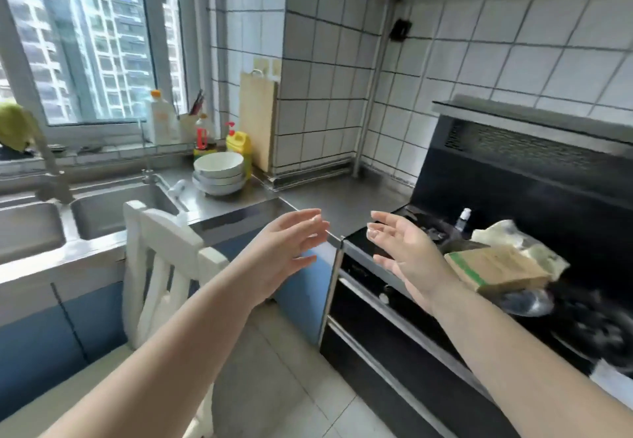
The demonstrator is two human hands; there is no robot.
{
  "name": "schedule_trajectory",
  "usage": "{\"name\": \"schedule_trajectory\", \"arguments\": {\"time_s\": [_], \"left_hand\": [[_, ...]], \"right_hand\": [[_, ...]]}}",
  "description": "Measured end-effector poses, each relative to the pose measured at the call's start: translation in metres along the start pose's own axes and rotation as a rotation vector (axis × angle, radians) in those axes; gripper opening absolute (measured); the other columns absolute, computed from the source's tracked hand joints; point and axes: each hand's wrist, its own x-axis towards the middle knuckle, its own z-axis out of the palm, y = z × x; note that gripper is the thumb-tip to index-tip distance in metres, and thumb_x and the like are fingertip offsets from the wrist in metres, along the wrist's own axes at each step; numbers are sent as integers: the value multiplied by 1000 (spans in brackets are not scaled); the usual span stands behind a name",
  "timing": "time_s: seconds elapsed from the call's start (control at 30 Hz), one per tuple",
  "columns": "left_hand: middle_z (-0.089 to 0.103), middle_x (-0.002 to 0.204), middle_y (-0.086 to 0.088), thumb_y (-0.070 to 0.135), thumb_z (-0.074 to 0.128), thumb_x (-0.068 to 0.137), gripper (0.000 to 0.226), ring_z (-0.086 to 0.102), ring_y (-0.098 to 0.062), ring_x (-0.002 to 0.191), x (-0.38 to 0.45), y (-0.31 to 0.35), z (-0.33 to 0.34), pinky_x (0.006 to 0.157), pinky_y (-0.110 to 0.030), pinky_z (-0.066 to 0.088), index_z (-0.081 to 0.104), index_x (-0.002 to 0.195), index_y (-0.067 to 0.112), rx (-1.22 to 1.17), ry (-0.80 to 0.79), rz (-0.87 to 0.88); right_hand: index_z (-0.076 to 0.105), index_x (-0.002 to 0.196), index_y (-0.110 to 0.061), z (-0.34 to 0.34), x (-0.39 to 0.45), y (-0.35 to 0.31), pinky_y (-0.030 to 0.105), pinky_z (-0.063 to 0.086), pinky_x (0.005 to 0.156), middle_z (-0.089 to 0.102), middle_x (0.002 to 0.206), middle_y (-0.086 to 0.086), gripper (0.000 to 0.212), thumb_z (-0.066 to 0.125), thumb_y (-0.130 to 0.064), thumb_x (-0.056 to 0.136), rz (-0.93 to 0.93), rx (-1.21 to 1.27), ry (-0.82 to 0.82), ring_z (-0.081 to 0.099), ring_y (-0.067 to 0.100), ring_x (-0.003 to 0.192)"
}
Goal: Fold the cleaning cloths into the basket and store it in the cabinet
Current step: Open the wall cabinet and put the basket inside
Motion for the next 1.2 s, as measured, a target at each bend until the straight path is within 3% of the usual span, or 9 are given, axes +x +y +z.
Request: {"name": "schedule_trajectory", "arguments": {"time_s": [0.27,0.57,0.77,0.93,1.0,1.1,1.2], "left_hand": [[69,114,1,27,61,88,24,63,-9,108,94,68,138,103,-37,42,62,112,25,109,-369,163],[66,116,1,26,64,86,24,62,-11,108,175,130,286,98,-34,46,61,110,27,224,-553,419],[65,113,9,24,61,90,19,61,-10,107,239,160,377,99,-34,47,57,107,33,356,-521,645],[63,106,17,28,62,89,21,60,-1,100,302,187,451,80,-14,47,56,108,34,486,-407,853],[62,106,19,31,63,88,26,58,-1,105,328,196,474,90,-17,44,56,113,33,556,-337,954],[57,124,12,36,60,89,40,52,-6,117,361,212,501,96,-18,35,54,127,26,723,-206,1104],[46,138,4,38,57,90,49,47,-16,123,389,230,528,101,-26,37,47,136,23,894,-114,1243]], "right_hand": [[56,119,-30,-136,-5,-87,36,46,100,59,120,-8,30,61,-23,90,-168,-224,396,56,6,111],[52,124,-30,-275,22,-166,34,45,101,56,124,-8,37,62,-25,88,-322,-496,612,54,7,116],[50,123,-30,-379,60,-207,19,43,89,54,123,-9,37,63,-25,88,-419,-672,642,53,3,110],[47,129,-27,-457,106,-237,21,41,87,53,121,-8,44,64,-26,88,-449,-786,694,54,6,112],[45,132,-26,-485,124,-244,26,43,94,53,122,-8,49,64,-27,87,-464,-814,713,53,7,114],[43,136,-22,-516,152,-252,26,40,98,51,126,-6,53,64,-27,87,-477,-875,753,50,9,120],[43,138,-20,-538,183,-262,25,35,101,49,135,-6,56,64,-29,87,-485,-1016,823,45,11,128]]}}
